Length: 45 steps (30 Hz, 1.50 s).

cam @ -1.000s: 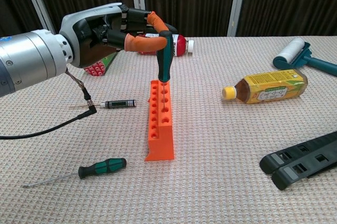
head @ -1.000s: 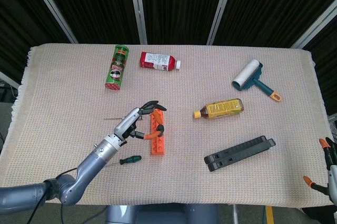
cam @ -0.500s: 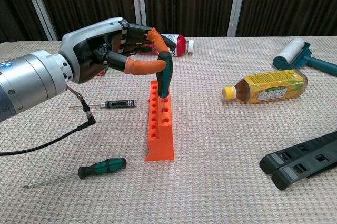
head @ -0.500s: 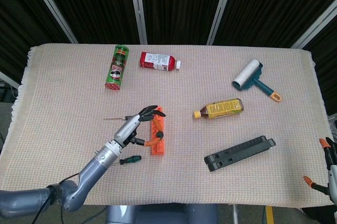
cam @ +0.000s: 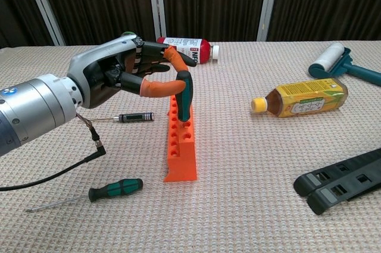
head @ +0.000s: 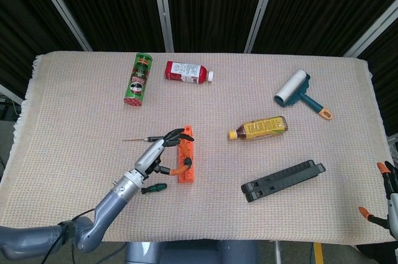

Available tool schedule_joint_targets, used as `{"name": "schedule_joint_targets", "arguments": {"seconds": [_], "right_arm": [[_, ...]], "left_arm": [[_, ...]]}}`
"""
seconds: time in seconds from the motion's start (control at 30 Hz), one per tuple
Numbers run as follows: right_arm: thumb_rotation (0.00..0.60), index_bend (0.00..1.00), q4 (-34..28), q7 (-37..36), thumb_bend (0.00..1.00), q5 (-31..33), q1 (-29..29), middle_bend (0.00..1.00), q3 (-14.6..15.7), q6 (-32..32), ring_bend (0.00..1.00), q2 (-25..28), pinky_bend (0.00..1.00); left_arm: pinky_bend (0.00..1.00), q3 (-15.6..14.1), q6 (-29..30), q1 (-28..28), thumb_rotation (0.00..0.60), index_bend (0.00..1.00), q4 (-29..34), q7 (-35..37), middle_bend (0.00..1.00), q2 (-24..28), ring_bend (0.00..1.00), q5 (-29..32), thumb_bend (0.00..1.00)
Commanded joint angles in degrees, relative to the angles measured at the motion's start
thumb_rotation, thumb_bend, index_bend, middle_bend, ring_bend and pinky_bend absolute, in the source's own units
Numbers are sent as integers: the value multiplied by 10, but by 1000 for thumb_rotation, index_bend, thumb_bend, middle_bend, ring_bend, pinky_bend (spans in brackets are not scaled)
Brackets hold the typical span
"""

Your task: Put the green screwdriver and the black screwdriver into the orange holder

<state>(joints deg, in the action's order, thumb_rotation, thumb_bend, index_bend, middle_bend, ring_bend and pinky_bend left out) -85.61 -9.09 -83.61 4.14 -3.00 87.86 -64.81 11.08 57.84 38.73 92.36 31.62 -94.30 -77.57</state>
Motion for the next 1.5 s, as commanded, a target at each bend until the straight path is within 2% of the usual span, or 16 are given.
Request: {"name": "schedule_joint_targets", "arguments": {"seconds": [0.03,0.47,1.1,1.27,1.4,1.5], "right_arm": [[600,0,0,0,0,0,0,0,0,-1,0,0,0],[600,0,1,1,0,3,-1,0,0,-4,0,0,0],[600,0,3,1,0,5,0,0,1,-5,0,-2,0],[600,0,1,3,0,4,0,0,1,-4,0,-2,0],[600,0,0,4,0,4,0,0,1,-4,0,-1,0],[600,0,-1,5,0,4,0,0,1,-4,0,-2,0]], "left_arm": [[0,-2,0,-2,600,677,-4,4,221,-4,35,1,393],[0,-7,-3,-7,600,676,-24,27,222,-18,36,-4,393],[0,-7,-4,-7,600,548,-34,33,210,-24,27,-12,388],[0,-7,-6,-7,600,458,-36,35,177,-23,8,-13,381],[0,-8,-5,-8,600,297,-36,39,103,-22,0,-15,371],[0,-7,-1,-10,600,239,-36,41,75,-20,0,-17,369]]}}
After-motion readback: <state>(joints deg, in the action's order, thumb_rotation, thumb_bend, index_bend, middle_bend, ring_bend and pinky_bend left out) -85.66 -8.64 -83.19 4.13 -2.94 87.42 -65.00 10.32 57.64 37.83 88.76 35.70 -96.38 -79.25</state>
